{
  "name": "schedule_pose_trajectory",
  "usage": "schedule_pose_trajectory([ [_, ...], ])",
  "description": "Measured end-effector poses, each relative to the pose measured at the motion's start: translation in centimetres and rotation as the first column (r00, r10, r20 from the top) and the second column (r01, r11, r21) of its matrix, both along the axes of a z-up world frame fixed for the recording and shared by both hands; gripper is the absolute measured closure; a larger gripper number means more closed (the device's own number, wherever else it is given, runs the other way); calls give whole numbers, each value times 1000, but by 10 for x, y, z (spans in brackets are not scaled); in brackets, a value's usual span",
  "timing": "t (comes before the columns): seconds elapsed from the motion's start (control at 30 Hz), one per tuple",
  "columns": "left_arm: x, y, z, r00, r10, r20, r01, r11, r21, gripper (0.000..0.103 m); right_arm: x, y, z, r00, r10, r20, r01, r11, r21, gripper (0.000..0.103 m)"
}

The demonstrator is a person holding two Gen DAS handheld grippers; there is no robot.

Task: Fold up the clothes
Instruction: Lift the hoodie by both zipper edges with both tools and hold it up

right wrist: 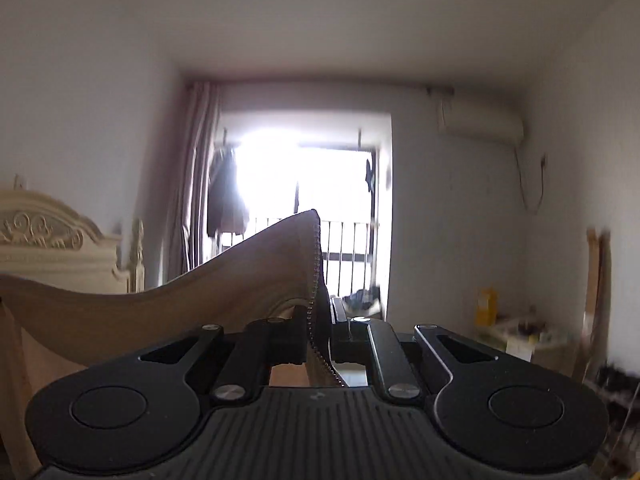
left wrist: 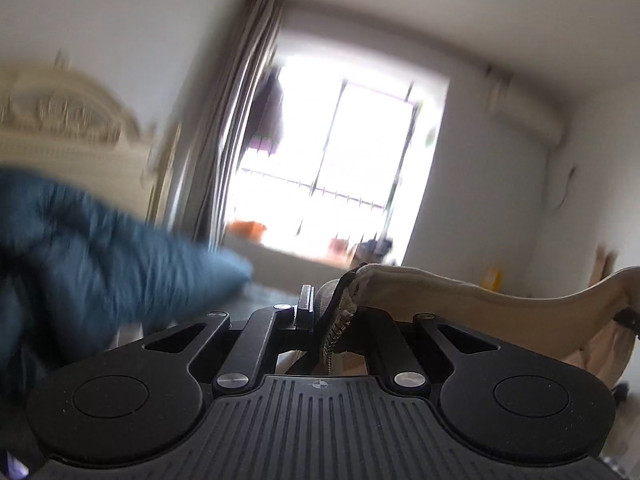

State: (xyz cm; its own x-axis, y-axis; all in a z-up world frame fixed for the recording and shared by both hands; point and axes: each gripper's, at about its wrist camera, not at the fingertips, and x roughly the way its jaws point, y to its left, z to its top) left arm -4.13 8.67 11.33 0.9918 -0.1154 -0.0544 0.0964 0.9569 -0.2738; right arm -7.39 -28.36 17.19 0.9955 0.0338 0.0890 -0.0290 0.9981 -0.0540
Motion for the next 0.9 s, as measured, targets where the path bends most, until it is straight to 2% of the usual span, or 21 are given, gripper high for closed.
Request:
schedule_pose_trajectory([
  [0.2,-42,23,40,985,-37,170,43,999,-31,98,-57,7,42,991,-24,131,26,1000,-12,91],
  [0.3,-57,26,48,978,-73,195,85,995,-54,99,-83,3,49,988,-37,149,36,999,8,91],
  [0.47,-75,27,51,973,-105,207,124,989,-80,99,-111,3,50,989,-72,130,71,997,10,91],
  [0.6,-72,27,45,978,-124,171,143,984,-105,99,-112,2,45,992,-98,84,97,995,17,91],
  [0.73,-44,21,28,988,-123,96,134,985,-110,99,-60,-8,22,995,-103,-11,103,995,6,91],
  [0.9,24,8,-15,995,-78,-67,70,991,-113,99,4,-20,-6,985,-110,-130,110,994,-10,91],
])
